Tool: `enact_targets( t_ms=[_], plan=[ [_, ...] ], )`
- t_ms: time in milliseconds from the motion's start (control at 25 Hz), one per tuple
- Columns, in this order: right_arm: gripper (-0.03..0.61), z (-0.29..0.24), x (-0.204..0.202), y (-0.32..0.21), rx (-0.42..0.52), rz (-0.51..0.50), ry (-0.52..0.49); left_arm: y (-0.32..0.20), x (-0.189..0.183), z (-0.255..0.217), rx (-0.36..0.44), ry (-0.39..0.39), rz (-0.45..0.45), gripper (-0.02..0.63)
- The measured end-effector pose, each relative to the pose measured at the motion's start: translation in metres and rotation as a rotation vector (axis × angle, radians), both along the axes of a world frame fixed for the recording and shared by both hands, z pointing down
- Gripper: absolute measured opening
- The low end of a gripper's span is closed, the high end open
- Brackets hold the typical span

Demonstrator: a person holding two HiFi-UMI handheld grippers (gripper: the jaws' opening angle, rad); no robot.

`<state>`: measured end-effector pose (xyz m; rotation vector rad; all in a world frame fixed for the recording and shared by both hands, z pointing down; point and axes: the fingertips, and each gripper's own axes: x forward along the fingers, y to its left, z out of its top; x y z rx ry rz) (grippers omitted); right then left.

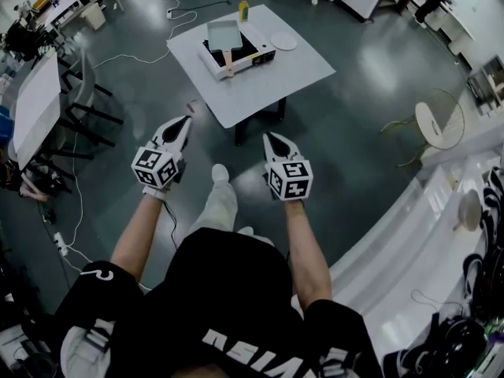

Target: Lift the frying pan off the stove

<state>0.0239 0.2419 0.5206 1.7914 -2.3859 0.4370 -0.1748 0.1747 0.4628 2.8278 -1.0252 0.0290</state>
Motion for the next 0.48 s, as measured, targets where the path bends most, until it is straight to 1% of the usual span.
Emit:
enact_targets(
  t_ms=[240,480],
  plan=[
    [-0.005,0.005,0.008,-0.039,-0.011,0.007,0.006,-0.041,0.009,0.012,-0.019,0.000,0.006,-0.003],
    [-0.005,0.006,0.015,-0.077,-0.019,-0.008,0.019,-0.079,0.022,0.017,-0.029,-0.002,0.009,-0.002]
  ],
)
